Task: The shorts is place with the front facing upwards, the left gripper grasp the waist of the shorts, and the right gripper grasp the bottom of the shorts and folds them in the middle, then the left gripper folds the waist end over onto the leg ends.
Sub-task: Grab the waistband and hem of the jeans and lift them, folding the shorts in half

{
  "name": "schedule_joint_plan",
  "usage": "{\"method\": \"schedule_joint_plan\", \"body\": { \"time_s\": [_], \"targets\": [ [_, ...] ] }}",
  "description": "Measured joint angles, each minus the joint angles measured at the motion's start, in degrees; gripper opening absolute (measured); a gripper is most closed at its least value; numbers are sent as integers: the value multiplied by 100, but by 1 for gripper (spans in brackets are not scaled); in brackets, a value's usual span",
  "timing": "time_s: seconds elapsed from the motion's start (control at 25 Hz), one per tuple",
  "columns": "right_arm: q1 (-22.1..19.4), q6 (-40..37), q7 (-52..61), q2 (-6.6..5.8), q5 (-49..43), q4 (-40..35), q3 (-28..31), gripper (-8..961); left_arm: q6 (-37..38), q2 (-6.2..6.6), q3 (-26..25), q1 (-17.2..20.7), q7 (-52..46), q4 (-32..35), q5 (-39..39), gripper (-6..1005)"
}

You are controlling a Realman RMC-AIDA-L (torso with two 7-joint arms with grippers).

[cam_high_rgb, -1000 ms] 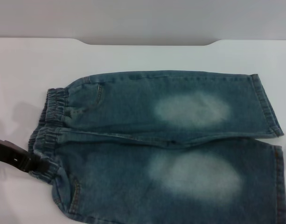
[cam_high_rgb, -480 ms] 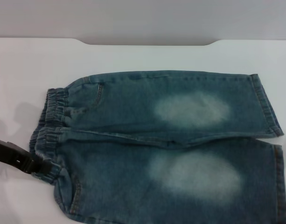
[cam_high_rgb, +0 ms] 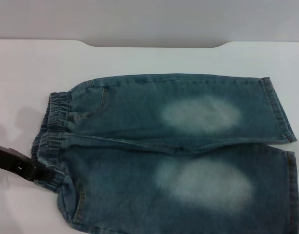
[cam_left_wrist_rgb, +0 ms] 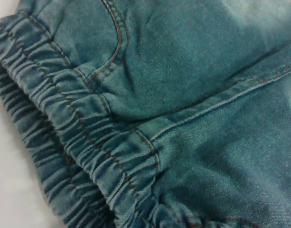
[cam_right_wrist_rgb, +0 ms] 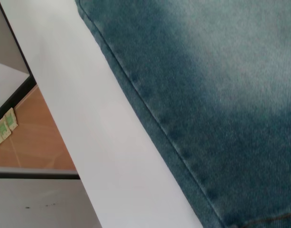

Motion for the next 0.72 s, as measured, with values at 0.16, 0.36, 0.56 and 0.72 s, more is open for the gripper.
{"method": "schedule_joint_plan", "body": {
  "time_s": [0.16,0.36,0.56,0.72],
  "targets": [
    [7,42,-8,8,8,39,-18,467,-1,-6,0,-5,-6,1,0,47],
    [10,57,-20,19,38,49,-26,467,-3,-14,0,-11,-17,-1,0,47],
    [10,60,-52,19,158,131,-63,468,12,-17,0,-16,-24,0,-1,48],
    [-3,68,-49,10,141,143,-94,468,30,-18,0,-23,-31,14,0,47]
  ]
}}
